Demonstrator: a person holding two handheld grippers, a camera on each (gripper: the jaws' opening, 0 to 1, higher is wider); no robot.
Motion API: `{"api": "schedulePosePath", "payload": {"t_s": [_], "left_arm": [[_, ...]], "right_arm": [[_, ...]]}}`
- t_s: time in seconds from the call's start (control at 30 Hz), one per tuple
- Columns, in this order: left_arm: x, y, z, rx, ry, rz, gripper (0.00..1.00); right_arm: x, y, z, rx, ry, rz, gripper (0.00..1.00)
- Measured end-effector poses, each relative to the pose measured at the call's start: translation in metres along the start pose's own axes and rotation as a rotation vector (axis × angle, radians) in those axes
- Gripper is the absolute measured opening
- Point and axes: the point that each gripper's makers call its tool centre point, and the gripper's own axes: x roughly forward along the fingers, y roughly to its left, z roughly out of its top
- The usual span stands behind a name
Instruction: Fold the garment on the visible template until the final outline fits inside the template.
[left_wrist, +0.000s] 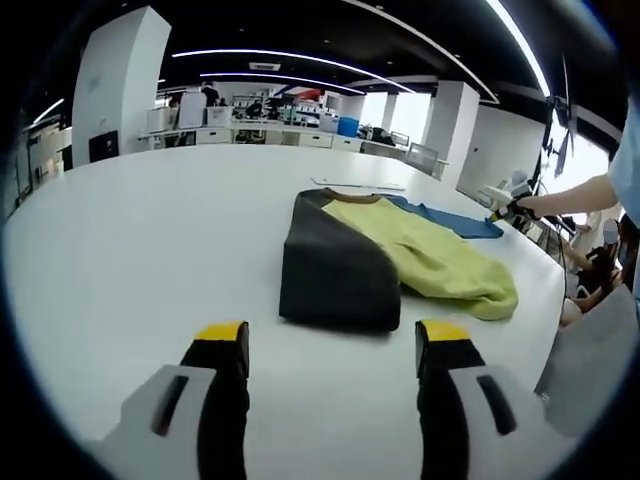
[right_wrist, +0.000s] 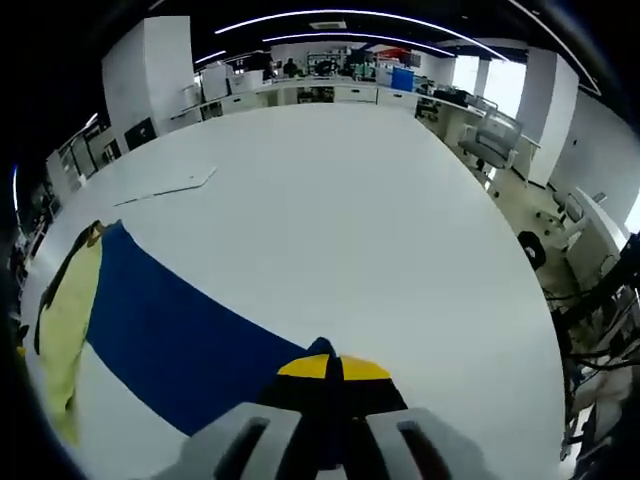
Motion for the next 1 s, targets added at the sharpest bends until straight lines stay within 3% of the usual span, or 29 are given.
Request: {"api": "schedulePosePath", "payload": {"t_s": [0.47,1.0], "left_arm": [[0.0,0.0,-0.003,0.0,0.004,-0.009,0.65],[-0.001,0.001,-0.002,-0.008,0.003,-0.008,0.65]], "right_arm": [[-0.023,-0.017,-0.026,0.036,0.025,-0.024,0.0],[-0.024,-0.014,-0.027,0.038,0.007,-0.007,0.0]]}}
